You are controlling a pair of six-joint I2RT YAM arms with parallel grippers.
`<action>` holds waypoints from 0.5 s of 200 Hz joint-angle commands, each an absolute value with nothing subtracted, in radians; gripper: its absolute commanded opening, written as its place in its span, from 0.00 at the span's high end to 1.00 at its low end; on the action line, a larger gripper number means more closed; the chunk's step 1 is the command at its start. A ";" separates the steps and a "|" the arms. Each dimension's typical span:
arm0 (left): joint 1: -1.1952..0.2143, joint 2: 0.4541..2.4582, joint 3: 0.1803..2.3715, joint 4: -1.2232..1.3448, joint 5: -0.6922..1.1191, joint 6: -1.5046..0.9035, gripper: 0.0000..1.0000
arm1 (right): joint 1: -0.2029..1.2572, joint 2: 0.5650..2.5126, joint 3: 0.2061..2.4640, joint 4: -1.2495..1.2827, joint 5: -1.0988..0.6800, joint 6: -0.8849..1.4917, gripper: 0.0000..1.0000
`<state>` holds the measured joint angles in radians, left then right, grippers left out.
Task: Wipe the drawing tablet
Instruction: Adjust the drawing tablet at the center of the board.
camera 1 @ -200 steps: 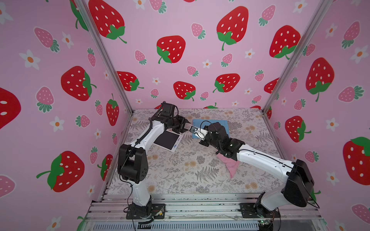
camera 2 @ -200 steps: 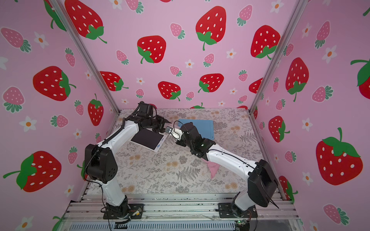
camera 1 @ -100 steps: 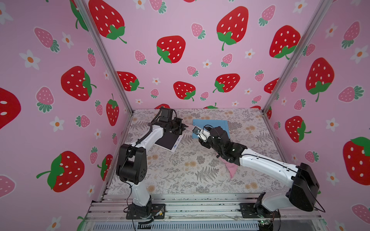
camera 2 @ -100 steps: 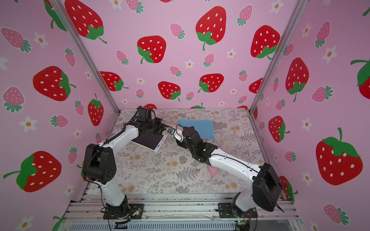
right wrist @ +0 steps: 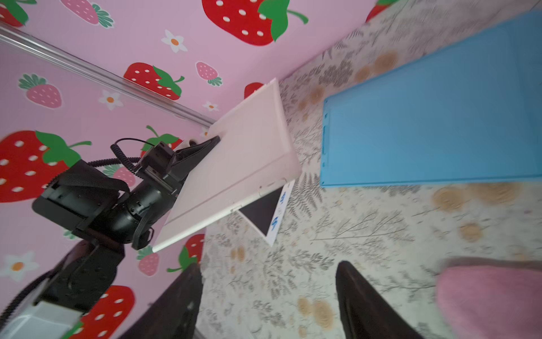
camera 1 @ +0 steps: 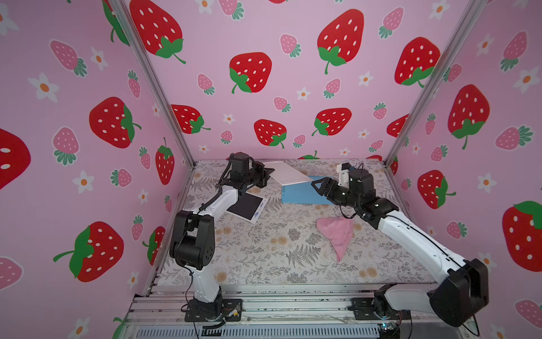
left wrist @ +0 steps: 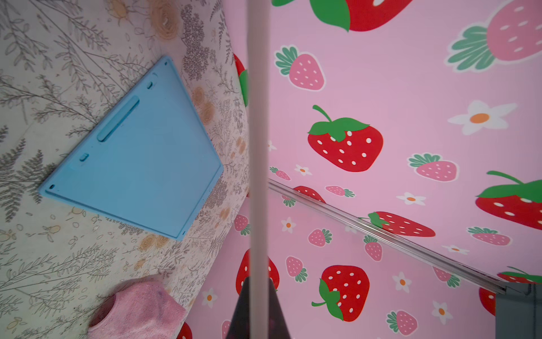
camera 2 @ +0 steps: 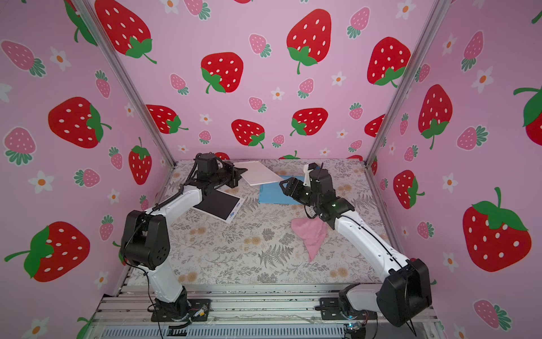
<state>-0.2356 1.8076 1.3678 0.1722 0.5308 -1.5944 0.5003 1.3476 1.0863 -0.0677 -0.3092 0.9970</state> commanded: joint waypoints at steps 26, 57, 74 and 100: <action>-0.245 1.809 1.352 0.360 0.545 -1.658 1.00 | 0.512 1.436 1.058 0.356 -0.453 1.491 0.28; -0.256 1.806 1.341 0.395 0.543 -1.669 1.00 | 0.518 1.514 1.075 0.473 -0.419 1.578 0.35; -0.262 1.805 1.335 0.420 0.539 -1.680 1.00 | 0.522 1.560 1.078 0.558 -0.401 1.637 0.45; -0.271 1.806 1.322 0.455 0.538 -1.695 1.00 | 0.529 1.610 1.076 0.660 -0.365 1.694 0.57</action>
<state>-0.2615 1.8080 1.3300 0.3420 0.5232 -1.6283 0.5179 1.5814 1.0618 0.4923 -0.4030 1.5471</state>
